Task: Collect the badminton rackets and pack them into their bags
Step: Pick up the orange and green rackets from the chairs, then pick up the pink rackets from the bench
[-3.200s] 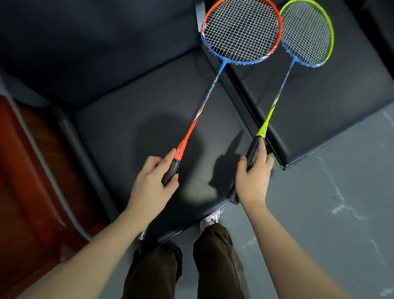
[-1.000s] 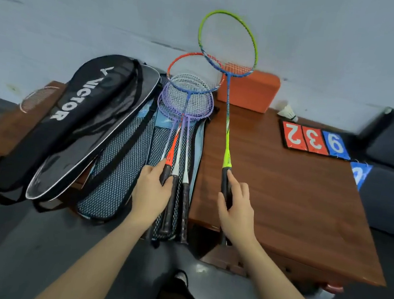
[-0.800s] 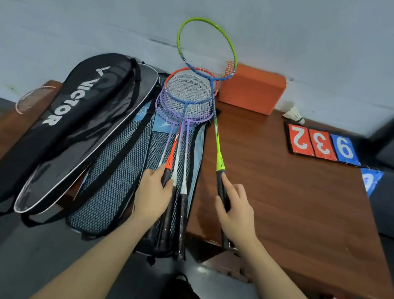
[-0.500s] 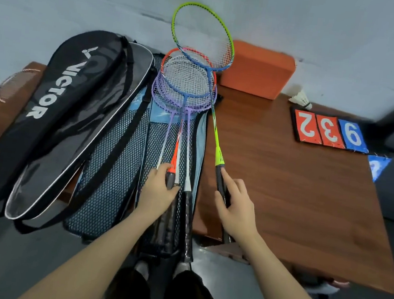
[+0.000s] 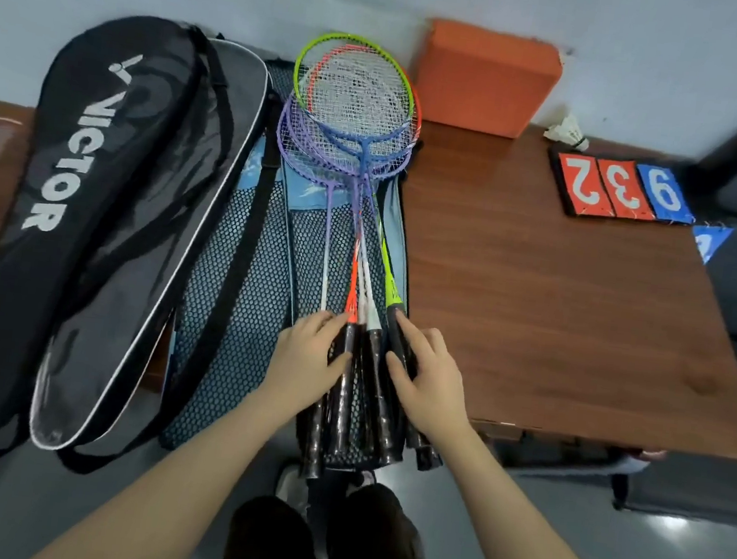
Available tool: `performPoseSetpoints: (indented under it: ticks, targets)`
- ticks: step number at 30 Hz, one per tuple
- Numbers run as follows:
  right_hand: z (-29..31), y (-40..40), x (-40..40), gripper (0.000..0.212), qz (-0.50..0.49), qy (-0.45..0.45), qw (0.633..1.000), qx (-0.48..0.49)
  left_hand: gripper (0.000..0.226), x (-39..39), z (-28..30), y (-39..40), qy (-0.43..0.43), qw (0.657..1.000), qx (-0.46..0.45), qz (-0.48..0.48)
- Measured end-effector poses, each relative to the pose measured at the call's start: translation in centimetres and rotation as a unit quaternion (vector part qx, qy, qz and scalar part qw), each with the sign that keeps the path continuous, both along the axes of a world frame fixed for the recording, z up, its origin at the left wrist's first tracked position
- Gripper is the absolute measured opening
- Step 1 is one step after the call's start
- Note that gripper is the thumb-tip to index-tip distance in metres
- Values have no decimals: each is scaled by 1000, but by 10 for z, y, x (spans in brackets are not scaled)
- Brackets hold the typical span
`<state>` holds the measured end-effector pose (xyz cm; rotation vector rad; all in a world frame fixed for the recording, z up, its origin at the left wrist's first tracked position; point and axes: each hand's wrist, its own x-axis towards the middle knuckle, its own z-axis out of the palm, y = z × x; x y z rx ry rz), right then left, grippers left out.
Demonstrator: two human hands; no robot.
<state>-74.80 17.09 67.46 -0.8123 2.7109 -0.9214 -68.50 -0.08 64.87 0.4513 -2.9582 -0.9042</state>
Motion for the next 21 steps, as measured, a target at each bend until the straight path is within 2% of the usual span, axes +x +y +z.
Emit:
performPoseSetpoints:
  ticks: [4,8,15,21]
  targets:
    - [-8,-4,2,50,-13,-15,999,38,58,-1,3,-4,-25,999,-14,-16]
    - [-16,-6,1,42,-33,34,994,98,57,-1,8,-4,-32,999,-28,-22]
    - [-13,-1,3,41,-5,36,992,117,53,5,18,-3,-67,994,-85,-32]
    - [10,-12,14,33,-11,37,998,50,46,38,40,-10,-26,994,-100,19]
